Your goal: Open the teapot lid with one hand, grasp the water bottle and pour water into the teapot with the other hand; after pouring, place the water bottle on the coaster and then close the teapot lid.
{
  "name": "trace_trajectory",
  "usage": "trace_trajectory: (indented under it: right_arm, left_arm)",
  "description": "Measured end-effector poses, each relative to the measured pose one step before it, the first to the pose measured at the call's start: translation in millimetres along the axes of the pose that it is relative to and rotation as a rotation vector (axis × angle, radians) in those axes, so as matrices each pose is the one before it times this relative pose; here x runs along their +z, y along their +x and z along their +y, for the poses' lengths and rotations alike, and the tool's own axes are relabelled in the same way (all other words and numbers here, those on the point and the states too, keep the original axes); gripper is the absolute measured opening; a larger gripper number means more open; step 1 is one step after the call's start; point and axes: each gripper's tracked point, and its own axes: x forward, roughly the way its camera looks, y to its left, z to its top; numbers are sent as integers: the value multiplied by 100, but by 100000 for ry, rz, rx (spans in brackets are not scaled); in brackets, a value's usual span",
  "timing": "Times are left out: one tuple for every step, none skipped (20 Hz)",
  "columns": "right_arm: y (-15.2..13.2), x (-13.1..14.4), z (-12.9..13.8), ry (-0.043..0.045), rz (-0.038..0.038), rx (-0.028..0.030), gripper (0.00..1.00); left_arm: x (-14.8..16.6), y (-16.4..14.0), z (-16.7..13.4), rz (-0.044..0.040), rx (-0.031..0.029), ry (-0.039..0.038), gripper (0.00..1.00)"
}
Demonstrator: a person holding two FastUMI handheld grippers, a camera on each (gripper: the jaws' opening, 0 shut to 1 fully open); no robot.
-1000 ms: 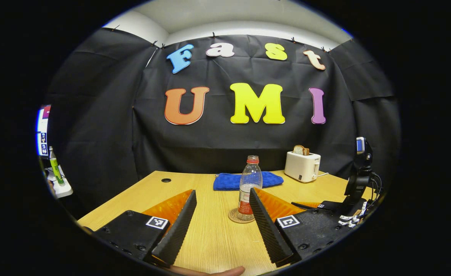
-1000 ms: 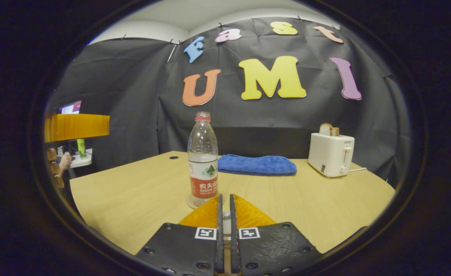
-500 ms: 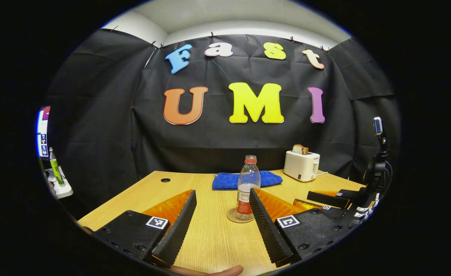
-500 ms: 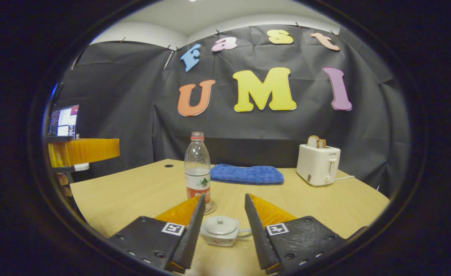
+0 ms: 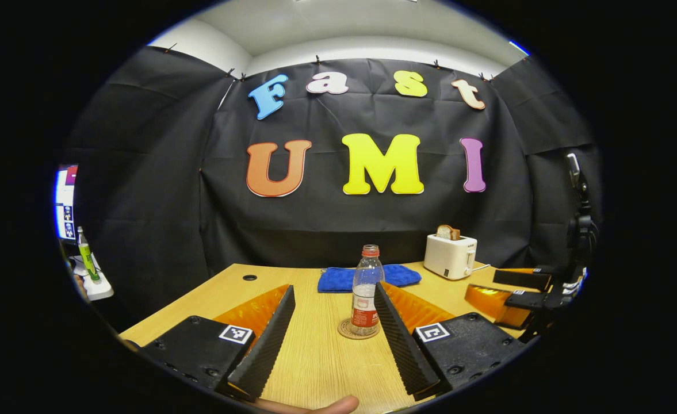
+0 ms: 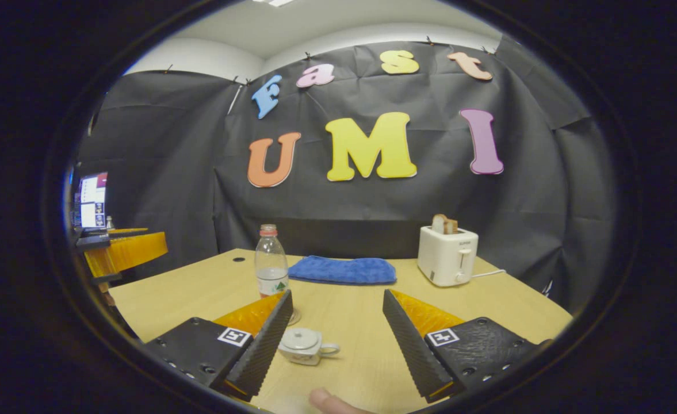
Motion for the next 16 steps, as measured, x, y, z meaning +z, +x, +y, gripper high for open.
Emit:
trace_trajectory:
  right_arm:
    - [-595,572,-716,-1240,-960,-1226,95]
    - [-633,494,-792,-1455,-857,-1428,95]
    - [-549,375,-957,-1416,-341,-2005,95]
    - [-510,358,-883,-777,-636,-1725,94]
    - [-551,468,-743,-152,-692,-1223,95]
    - [-501,367,-768,595,-683,-920,94]
    - [-422,340,-693,963,-586,-601,94]
    - [-390,393,-659,1039,-661,-528,95]
    - [-397,232,-693,450,-644,-531,95]
    - [-293,136,-677,-17,-550,-895,95]
    - [-113,80,-765,5,-546,-1037,95]
    - [-80,-112,-729,173,-143,-1135,95]
    - [-96,-223,-552,272,153,-772,94]
    - [33,-311,-554,344,544,-546,94]
    - [77,-211,-436,724,106,-255,94]
    - [88,-178,-496,693,4,-278,94]
  left_arm:
    - [5,-92,-44,417,160,563,87]
    - [156,-41,5,-275,288,468,87]
    - [-24,-25,45,578,373,-40,88]
    - [-52,-52,-12,8,-178,-434,87]
    - [86,-37,-242,47,-602,-457,88]
    - [-100,-33,-57,264,-109,-373,88]
    - [15,-65,32,-62,339,-216,88]
    - [84,7,9,105,606,-96,88]
    - [-168,69,-36,651,585,144,88]
    - [-164,9,-105,258,-10,681,87]
    - [101,90,-251,-299,261,748,87]
    - [34,25,-196,-279,343,715,88]
    - [6,24,-304,-107,222,490,87]
    - [-120,-17,-353,410,99,221,87]
    - [-27,47,-204,-198,465,-24,88]
    - [-1,-6,64,-468,1530,-604,87]
